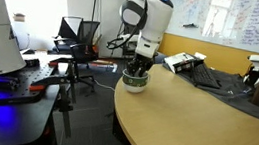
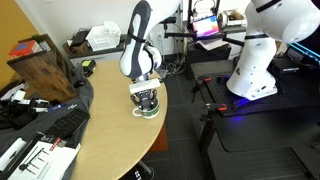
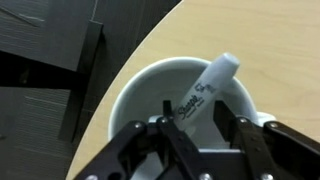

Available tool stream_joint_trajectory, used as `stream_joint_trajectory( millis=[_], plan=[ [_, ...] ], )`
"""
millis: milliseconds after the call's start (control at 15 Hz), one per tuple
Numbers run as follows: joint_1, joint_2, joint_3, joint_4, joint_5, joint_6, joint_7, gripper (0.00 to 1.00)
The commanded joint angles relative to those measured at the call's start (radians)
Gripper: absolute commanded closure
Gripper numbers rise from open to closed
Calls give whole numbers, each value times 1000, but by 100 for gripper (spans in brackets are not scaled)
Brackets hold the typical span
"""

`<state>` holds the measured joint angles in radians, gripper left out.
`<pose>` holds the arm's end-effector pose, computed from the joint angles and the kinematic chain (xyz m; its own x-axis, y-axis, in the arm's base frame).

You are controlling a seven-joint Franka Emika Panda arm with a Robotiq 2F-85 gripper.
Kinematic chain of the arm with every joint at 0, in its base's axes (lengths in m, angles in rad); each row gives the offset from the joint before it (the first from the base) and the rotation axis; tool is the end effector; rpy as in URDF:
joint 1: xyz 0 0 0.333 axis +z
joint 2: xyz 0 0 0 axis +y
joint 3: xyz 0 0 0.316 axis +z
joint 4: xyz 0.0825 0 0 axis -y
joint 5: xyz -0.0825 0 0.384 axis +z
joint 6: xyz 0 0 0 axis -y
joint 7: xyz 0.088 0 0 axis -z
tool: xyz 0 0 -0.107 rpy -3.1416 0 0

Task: Put the marker on the table

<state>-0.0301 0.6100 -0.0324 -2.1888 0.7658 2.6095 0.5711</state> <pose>0.5142 -0.0487 0.0876 0.2315 -0.9131 -0.3356 -0.9722 -0.2298 -0.0455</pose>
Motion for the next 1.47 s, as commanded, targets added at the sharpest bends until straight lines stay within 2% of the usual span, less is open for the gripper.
stream_joint_trajectory(
  millis=[0, 133, 200, 400, 600, 800, 933, 1200, 1333, 1400],
  plan=[
    [-20, 8, 4, 16, 15, -34, -3, 81],
    [-21, -8, -7, 3, 10, -37, 10, 97],
    [-28, -30, -9, -9, 10, -54, 9, 99],
    [-24, -148, -12, -68, -5, -84, -14, 95],
    [47, -311, -47, -135, -117, -67, 60, 95],
    [118, -445, -68, -170, -341, -24, 235, 95],
    [152, -462, -77, -154, -568, 22, 447, 95],
    [152, -384, -127, -60, -915, 32, 845, 95],
    [154, -323, -177, 7, -1006, -3, 979, 95],
    [148, -290, -195, 34, -1006, -24, 1015, 95]
  ],
)
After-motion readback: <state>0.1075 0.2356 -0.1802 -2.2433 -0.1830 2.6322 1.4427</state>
